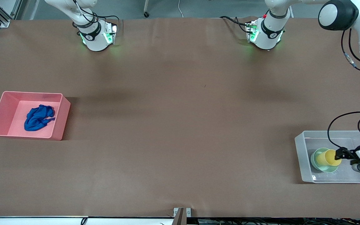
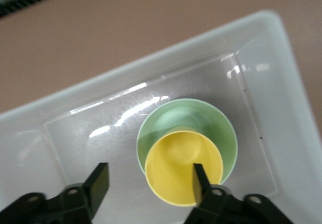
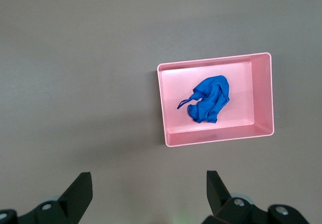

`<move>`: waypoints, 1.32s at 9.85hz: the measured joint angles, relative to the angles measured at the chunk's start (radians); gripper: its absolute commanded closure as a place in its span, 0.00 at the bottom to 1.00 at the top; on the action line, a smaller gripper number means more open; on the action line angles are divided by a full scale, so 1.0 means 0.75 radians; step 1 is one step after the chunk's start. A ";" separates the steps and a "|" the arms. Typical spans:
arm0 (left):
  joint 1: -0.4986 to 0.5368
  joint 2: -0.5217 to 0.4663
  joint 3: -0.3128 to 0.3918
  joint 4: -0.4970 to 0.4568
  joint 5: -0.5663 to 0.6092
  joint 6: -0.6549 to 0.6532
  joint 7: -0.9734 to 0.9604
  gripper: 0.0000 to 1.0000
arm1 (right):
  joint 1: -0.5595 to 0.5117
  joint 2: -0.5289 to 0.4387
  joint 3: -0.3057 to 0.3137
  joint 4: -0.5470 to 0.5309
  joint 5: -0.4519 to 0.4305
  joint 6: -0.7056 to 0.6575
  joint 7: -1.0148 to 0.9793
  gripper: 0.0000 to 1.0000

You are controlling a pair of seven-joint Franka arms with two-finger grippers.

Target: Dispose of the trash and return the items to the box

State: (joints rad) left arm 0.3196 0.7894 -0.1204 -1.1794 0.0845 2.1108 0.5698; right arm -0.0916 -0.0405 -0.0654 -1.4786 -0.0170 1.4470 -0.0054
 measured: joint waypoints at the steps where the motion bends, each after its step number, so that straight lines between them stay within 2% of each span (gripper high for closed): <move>1: -0.021 -0.069 -0.007 0.000 0.000 -0.026 -0.050 0.06 | 0.000 0.000 0.000 0.000 0.000 0.000 0.000 0.00; 3: -0.084 -0.222 -0.009 -0.025 0.000 -0.144 -0.194 0.06 | 0.000 0.000 0.000 0.000 0.000 0.000 0.000 0.00; 5: -0.133 -0.408 -0.020 -0.174 0.000 -0.181 -0.391 0.06 | 0.000 0.001 0.000 0.000 0.000 0.000 0.000 0.00; 6: -0.145 -0.508 -0.040 -0.268 0.000 -0.181 -0.457 0.00 | 0.000 0.001 -0.001 0.000 0.000 0.000 0.000 0.00; 8: -0.152 -0.685 -0.071 -0.393 -0.016 -0.222 -0.493 0.00 | 0.000 0.001 -0.001 0.000 0.000 0.000 0.000 0.00; 11: -0.222 -0.899 -0.064 -0.396 -0.057 -0.446 -0.508 0.00 | 0.000 0.002 -0.001 0.000 0.000 0.000 0.000 0.00; 13: -0.304 -0.990 0.009 -0.332 -0.058 -0.664 -0.509 0.00 | 0.000 0.002 -0.001 0.000 0.000 -0.001 0.000 0.00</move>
State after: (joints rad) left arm 0.0917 0.0465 -0.1138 -1.4287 0.0408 1.6127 0.1882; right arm -0.0914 -0.0391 -0.0663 -1.4785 -0.0170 1.4464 -0.0050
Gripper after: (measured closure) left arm 0.000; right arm 0.000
